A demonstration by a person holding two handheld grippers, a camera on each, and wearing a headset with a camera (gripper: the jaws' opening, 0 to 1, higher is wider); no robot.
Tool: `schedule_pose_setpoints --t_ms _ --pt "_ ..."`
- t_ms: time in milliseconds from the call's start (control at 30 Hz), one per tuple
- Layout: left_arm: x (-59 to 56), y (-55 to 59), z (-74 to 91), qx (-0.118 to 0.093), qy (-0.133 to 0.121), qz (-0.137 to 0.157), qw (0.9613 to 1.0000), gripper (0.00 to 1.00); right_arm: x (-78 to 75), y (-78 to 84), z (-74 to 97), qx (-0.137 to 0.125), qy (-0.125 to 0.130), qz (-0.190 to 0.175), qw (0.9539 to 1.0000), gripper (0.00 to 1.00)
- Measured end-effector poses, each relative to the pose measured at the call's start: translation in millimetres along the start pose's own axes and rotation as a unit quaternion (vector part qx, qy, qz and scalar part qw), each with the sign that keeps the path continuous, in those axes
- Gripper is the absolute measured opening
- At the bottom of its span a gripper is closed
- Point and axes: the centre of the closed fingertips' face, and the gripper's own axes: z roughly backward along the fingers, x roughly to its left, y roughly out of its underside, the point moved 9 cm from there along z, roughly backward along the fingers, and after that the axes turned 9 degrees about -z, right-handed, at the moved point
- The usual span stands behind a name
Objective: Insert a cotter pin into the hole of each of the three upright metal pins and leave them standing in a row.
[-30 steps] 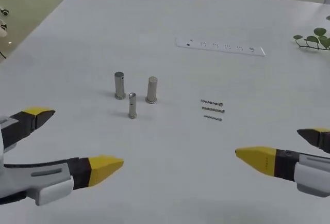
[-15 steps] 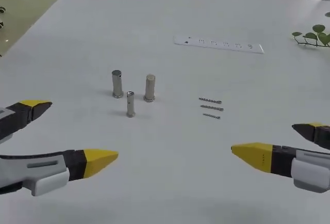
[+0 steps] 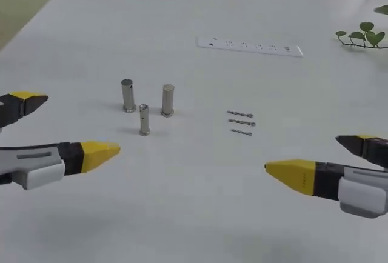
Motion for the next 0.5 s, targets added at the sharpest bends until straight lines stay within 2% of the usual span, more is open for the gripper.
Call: schedule_pose_setpoints --t_ms 233,500 --pt "24.1 -4.3 -12.7 -0.003 -0.002 0.0 1.0 0.79 -0.9 0.2 -1.6 0.004 0.0 -0.002 1.0 0.97" --pt "41.7 -0.9 -33.3 -0.008 0.002 0.015 0.9999 0.71 -2.7 -0.4 -1.5 0.005 0.004 -0.004 1.0 0.97"
